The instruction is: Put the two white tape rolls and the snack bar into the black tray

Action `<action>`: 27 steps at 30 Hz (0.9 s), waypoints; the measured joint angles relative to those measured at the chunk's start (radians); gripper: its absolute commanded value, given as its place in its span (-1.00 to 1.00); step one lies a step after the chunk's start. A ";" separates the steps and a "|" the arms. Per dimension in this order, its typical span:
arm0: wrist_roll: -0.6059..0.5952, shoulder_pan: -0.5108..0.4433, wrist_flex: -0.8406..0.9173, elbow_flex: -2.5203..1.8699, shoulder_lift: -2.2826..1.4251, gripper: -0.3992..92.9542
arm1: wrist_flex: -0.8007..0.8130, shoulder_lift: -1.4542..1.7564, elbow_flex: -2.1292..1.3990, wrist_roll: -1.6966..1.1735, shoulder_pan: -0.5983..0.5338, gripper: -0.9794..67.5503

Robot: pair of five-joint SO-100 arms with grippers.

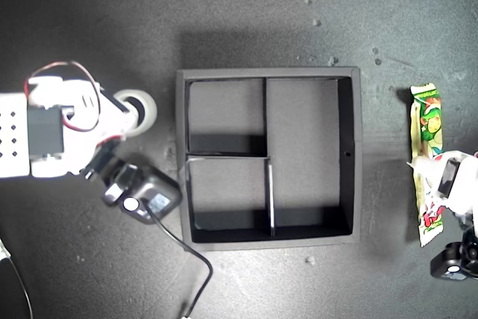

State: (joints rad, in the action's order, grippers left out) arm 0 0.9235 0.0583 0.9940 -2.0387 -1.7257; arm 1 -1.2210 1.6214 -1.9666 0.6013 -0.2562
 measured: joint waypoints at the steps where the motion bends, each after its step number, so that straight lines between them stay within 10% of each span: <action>1: -0.017 0.003 0.034 0.018 -0.028 -0.99 | 0.025 0.000 -0.025 0.000 0.003 -0.45; 13: -0.123 -0.028 0.460 0.715 0.067 -0.99 | 0.245 0.009 -0.183 0.000 0.005 -0.71; 27: -0.109 -0.110 0.821 1.753 0.894 -0.99 | -0.305 -0.009 0.341 -0.018 -0.075 -0.76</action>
State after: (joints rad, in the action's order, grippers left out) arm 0 0.8145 -0.0522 1.8147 -0.2853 -0.8314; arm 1 -1.5263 1.6122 -1.6260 0.5829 -0.3313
